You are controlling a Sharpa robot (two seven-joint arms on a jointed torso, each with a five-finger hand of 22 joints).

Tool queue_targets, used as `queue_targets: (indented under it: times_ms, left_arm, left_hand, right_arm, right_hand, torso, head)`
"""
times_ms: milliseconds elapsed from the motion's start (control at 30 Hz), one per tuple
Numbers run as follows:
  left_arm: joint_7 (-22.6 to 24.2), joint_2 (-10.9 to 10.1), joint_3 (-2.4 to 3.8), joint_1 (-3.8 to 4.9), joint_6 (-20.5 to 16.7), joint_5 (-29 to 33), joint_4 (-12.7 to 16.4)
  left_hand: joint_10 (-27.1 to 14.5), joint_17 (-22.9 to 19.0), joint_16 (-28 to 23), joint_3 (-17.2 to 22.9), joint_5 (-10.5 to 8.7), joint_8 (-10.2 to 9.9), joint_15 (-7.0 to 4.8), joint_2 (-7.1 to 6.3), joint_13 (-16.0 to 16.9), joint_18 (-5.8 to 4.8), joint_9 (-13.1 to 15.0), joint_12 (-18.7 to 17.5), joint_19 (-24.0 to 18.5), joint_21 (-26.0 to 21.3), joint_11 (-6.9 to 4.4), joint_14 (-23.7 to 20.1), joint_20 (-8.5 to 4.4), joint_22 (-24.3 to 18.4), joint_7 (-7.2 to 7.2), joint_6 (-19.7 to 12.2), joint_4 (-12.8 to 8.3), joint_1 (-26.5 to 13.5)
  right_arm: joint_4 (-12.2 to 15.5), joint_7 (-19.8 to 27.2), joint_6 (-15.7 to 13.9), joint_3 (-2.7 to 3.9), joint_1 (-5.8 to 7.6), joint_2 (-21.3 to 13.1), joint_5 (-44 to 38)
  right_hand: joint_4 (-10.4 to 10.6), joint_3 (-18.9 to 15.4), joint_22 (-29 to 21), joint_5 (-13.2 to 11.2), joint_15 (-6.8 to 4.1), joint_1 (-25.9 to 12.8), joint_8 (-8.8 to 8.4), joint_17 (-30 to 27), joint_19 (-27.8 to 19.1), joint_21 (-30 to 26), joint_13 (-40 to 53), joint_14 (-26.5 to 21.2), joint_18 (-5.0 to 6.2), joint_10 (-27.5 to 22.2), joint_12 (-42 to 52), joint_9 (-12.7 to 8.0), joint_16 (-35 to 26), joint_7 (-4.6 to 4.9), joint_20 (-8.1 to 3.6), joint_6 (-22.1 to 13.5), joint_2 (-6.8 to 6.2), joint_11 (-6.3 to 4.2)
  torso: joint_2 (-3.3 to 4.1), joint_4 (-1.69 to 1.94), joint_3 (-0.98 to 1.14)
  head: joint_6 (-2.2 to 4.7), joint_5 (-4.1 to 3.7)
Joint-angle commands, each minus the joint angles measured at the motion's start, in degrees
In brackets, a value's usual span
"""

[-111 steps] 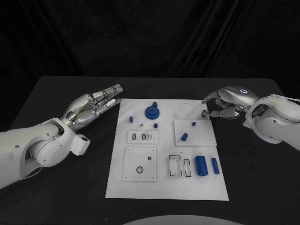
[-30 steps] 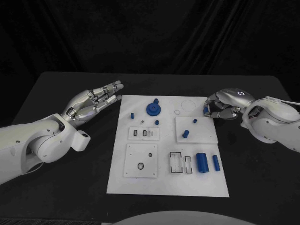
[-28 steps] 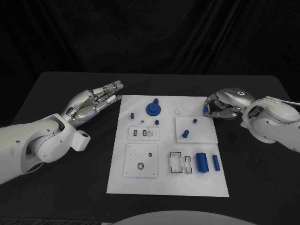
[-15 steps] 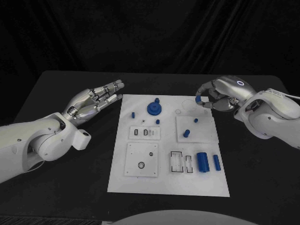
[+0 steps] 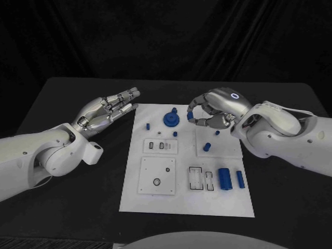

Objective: Assemble the parts on the task board

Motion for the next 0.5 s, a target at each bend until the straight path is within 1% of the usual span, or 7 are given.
queue_targets:
  times_ms: [33, 100, 167, 233, 333, 400, 500]
  left_arm:
    - [0.59, 0.09, 0.04, 0.06, 0.79, -0.26, 0.09]
    - [0.56, 0.09, 0.04, 0.06, 0.83, -0.26, 0.09]
    - [0.56, 0.07, 0.04, 0.06, 0.85, -0.26, 0.11]
    - [0.56, 0.08, 0.04, 0.06, 0.87, -0.26, 0.13]
    - [0.54, 0.06, 0.04, 0.06, 0.87, -0.26, 0.21]
    - [0.51, 0.05, 0.04, 0.06, 0.88, -0.26, 0.25]
    - [0.47, 0.06, 0.04, 0.06, 0.91, -0.26, 0.24]
  left_hand:
    - [0.02, 0.09, 0.31, 0.21, 0.4, -0.02, 0.38, -0.09, 0.05, 0.66, 0.02, 0.09, -0.04, 0.31, 0.31, 0.12, 0.51, 0.08, 0.09, -0.45, -0.03, 0.65]
    - [0.02, 0.09, 0.31, 0.21, 0.4, -0.02, 0.38, -0.09, 0.05, 0.66, 0.02, 0.09, -0.04, 0.31, 0.31, 0.12, 0.51, 0.08, 0.09, -0.45, -0.03, 0.65]
    - [0.02, 0.09, 0.3, 0.26, 0.45, 0.0, 0.39, -0.06, 0.05, 0.67, 0.03, 0.09, -0.05, 0.3, 0.31, 0.12, 0.52, 0.07, 0.1, -0.41, -0.06, 0.69]
    - [0.02, 0.09, 0.3, 0.26, 0.45, 0.0, 0.39, -0.06, 0.05, 0.67, 0.03, 0.09, -0.05, 0.3, 0.31, 0.12, 0.52, 0.07, 0.1, -0.41, -0.06, 0.69]
    - [0.02, 0.09, 0.3, 0.26, 0.45, 0.0, 0.39, -0.06, 0.05, 0.67, 0.03, 0.09, -0.05, 0.3, 0.31, 0.12, 0.52, 0.07, 0.1, -0.41, -0.06, 0.69]
    - [0.03, 0.1, 0.31, 0.28, 0.48, 0.01, 0.39, -0.05, 0.05, 0.67, 0.03, 0.1, -0.02, 0.32, 0.31, 0.14, 0.52, 0.08, 0.1, -0.37, -0.08, 0.71]
    - [0.01, 0.09, 0.3, 0.3, 0.49, 0.01, 0.39, -0.04, 0.05, 0.67, 0.03, 0.09, -0.05, 0.3, 0.31, 0.11, 0.52, 0.07, 0.1, -0.39, -0.09, 0.72]
  right_arm:
    - [-0.95, -2.87, 2.81, 0.01, -1.32, 1.79, -2.59]
    - [-1.52, -3.21, 3.28, 0.01, -2.06, 3.12, -3.33]
    - [-1.82, -3.4, 3.52, 0.01, -2.53, 3.99, -3.7]
    - [-1.98, -3.53, 3.64, 0.02, -2.88, 4.7, -3.95]
    - [-1.95, -3.71, 4.02, 0.02, -3.25, 5.42, -4.17]
    - [-1.89, -3.95, 4.61, 0.02, -3.47, 5.89, -4.29]
    - [-1.98, -4.21, 5.06, 0.02, -3.68, 6.32, -4.36]
  right_hand:
    - [-0.1, -0.26, 14.67, -0.25, 0.47, -0.52, 1.17, 15.1, 5.46, -0.3, 15.06, 5.93, -0.61, 5.97, 0.15, 2.14, 0.15, -0.03, 0.4, 0.3, -0.09, 0.6]
    - [-0.13, -0.28, 14.64, -0.23, 0.55, -0.61, 1.15, 15.1, 5.42, -0.37, 15.06, 5.93, -0.59, 5.97, 0.15, 2.15, 0.15, 0.07, 0.46, 0.17, -0.14, 0.69]
    - [-0.15, -0.29, 14.58, -0.21, 0.57, -0.64, 1.14, 15.1, 5.33, -0.51, 15.06, 5.93, -0.55, 5.97, 0.15, 2.16, 0.15, 0.1, 0.48, 0.13, -0.16, 0.73]
    - [-0.15, -0.29, 14.58, -0.21, 0.57, -0.64, 1.14, 15.1, 5.33, -0.51, 15.06, 5.93, -0.55, 5.97, 0.15, 2.16, 0.15, 0.1, 0.48, 0.13, -0.16, 0.73]
    - [-0.17, -0.29, 14.53, -0.17, 0.6, -0.66, 1.14, 15.1, 5.26, -0.63, 15.06, 5.93, -0.51, 5.97, 0.15, 2.17, 0.15, 0.12, 0.5, 0.11, -0.16, 0.75]
    - [-0.23, -0.27, 14.51, -0.06, 0.64, -0.67, 1.16, 15.1, 5.23, -0.68, 15.06, 5.93, -0.5, 5.97, 0.15, 2.19, 0.15, 0.14, 0.54, 0.09, -0.15, 0.78]
    - [-0.23, -0.28, 14.49, -0.05, 0.66, -0.72, 1.16, 15.1, 5.21, -0.71, 15.06, 5.93, -0.49, 5.97, 0.15, 2.2, 0.15, 0.17, 0.56, 0.06, -0.15, 0.81]
  torso:
    - [0.01, 0.17, -0.17]
    - [0.06, 0.13, -0.15]
    - [0.14, 0.04, -0.02]
    - [0.12, 0.08, 0.0]
    - [0.1, 0.06, 0.01]
    - [0.09, 0.13, 0.02]
    - [0.11, 0.08, 0.1]
  head:
    - [-0.03, 0.03]
    - [-0.08, 0.09]
    - [-0.07, 0.23]
    - [-0.16, 0.17]
    - [-0.23, 0.17]
    - [-0.37, 0.03]
    - [-0.38, -0.02]
